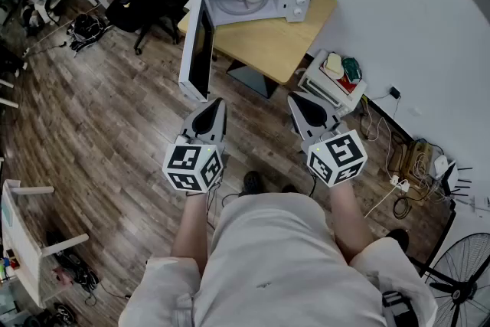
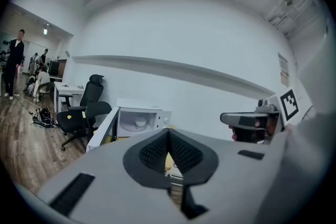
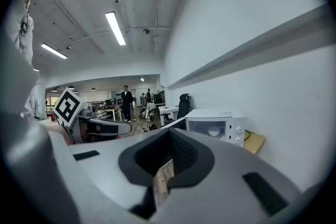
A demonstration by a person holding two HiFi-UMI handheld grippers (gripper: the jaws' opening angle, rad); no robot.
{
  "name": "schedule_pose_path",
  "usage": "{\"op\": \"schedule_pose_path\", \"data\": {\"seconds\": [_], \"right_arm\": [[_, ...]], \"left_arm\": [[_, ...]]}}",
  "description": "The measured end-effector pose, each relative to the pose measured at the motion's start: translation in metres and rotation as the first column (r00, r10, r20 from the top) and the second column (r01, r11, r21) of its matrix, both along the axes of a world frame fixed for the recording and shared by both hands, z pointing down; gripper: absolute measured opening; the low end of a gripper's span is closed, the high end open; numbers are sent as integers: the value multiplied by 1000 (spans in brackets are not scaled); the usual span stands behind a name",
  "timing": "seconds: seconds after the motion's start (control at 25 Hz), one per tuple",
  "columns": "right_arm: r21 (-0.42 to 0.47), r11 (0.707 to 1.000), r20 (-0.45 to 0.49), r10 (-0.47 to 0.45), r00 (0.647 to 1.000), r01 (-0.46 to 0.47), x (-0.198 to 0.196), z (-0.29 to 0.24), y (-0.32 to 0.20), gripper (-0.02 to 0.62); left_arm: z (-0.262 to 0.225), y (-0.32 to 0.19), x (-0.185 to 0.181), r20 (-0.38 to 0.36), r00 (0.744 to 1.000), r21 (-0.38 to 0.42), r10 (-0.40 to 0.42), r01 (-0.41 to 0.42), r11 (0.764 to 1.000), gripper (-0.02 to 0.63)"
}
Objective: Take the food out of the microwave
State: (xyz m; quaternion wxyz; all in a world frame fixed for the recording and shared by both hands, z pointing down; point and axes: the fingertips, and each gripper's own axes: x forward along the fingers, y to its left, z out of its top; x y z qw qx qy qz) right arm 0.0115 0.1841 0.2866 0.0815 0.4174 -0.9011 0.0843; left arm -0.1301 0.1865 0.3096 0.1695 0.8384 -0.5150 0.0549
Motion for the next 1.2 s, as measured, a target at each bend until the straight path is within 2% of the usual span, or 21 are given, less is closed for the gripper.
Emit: {"op": "schedule_pose_path", "data": {"seconds": [0.36,0.44,0.52,0.6,0.84,1.08,1.2], "right_arm": [[-1,1000,-10,-11,1000,11,-4,-1,6,-2],[0,1000,-13,-8,1000,8,-5,0,8,-2],[15,1000,-16,-3,1000,3,-6,-1,9,-2],[21,1000,-17,-3,1000,4,-8,-2,12,-2],[13,1000,-48,27,998,-27,-6,8,14,-2],[-15,998,-70,61,996,-62,5,20,9,0],[-35,998,-65,46,997,-48,9,29,0,13]], "left_arm": [[-6,8,9,32,999,14,40,-41,999,5],[-2,12,15,85,993,8,87,-88,996,5],[3,17,24,172,975,3,140,-143,990,5],[6,20,30,204,965,5,162,-167,986,5],[6,22,32,119,978,0,171,-173,985,5],[5,12,32,100,982,16,162,-165,986,6],[4,2,34,94,985,36,142,-146,989,8]]}}
